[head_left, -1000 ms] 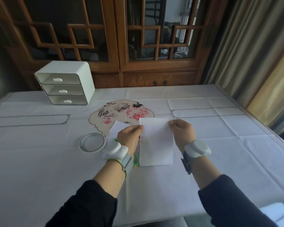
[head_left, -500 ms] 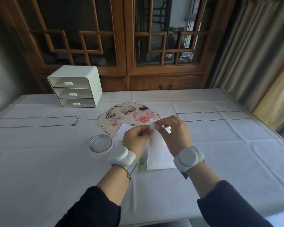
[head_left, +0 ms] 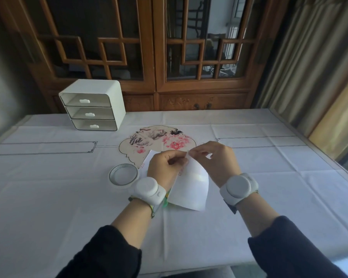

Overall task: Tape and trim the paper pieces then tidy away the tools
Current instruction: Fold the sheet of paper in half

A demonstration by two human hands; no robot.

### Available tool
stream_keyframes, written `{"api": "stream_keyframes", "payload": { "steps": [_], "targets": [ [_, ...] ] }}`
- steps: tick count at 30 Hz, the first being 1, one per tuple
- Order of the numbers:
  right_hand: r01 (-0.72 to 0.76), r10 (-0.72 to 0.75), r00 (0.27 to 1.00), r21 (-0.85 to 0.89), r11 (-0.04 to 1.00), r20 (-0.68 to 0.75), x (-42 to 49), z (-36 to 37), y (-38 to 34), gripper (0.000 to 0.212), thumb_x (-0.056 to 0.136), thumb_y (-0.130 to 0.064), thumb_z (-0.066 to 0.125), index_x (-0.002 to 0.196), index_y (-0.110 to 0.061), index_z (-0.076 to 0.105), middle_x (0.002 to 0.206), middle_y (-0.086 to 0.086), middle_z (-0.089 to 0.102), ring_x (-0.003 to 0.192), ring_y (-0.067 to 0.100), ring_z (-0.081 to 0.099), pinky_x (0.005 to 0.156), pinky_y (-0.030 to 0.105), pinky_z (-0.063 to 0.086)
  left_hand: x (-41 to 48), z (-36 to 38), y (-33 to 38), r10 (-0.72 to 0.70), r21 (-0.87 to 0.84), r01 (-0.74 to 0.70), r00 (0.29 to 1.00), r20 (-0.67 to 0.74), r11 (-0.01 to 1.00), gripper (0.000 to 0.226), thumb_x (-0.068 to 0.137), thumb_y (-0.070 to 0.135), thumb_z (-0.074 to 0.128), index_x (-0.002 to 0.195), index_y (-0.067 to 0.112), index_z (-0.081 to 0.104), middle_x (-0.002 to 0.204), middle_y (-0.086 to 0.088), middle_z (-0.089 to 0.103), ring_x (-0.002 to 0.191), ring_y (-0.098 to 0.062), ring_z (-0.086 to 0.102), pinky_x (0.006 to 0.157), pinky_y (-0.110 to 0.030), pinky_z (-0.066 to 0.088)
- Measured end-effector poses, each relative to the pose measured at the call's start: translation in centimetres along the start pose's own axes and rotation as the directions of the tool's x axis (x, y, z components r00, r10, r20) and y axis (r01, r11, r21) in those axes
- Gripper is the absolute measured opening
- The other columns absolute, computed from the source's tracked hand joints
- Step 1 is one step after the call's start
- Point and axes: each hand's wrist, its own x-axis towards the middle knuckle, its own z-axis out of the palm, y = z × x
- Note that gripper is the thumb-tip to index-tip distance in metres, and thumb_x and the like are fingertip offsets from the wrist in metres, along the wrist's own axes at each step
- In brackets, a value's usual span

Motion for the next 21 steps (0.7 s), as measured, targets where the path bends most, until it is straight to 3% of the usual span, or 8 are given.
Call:
{"api": "stream_keyframes", "payload": {
  "steps": [4,10,16,21],
  "targets": [
    [0.000,-0.001,1.000,0.005,1.000,0.026,0.0,-0.1,-0.1,0.010,0.080,-0.032,0.073,0.086,-0.025,0.077,0.084,-0.008,0.068,0.075,0.007,0.060,0.065,0.002,0.039,0.0,-0.2,0.2,-0.012,0.000,0.012,1.000,0.009,1.000,0.017,0.080,0.006,0.068,0.096,0.011,0.073,0.077,0.003,0.068,0.059,0.006,0.059,0.066,-0.003,0.046],
    [0.015,-0.014,0.998,-0.005,1.000,0.056,0.0,-0.2,-0.2,0.006,0.080,-0.034,0.072,0.078,-0.029,0.076,0.079,-0.012,0.066,0.074,0.004,0.059,0.063,0.003,0.038,0.0,-0.6,0.4,-0.049,-0.069,0.053,0.997,0.059,0.996,0.018,0.076,0.001,0.070,0.090,0.012,0.072,0.074,0.003,0.069,0.064,-0.001,0.063,0.079,-0.022,0.053],
    [-0.005,0.003,0.995,0.024,1.000,0.099,0.2,-0.6,-0.1,0.006,0.082,-0.031,0.071,0.078,-0.028,0.075,0.075,-0.017,0.063,0.071,-0.004,0.056,0.063,0.001,0.038,0.0,-1.1,0.7,-0.036,-0.059,0.042,0.994,0.101,0.997,0.025,0.079,0.003,0.069,0.082,0.028,0.068,0.072,0.009,0.068,0.057,0.005,0.060,0.066,-0.011,0.051],
    [0.009,-0.007,0.995,-0.017,1.000,0.104,0.2,-0.6,-0.2,0.009,0.085,-0.028,0.067,0.086,-0.024,0.075,0.081,-0.014,0.063,0.075,0.003,0.058,0.065,0.000,0.038,-0.1,-1.2,0.7,-0.049,-0.056,0.055,0.994,0.100,0.997,0.020,0.080,0.004,0.068,0.090,0.021,0.070,0.074,0.010,0.068,0.057,0.007,0.059,0.064,-0.007,0.049]
  ]
}}
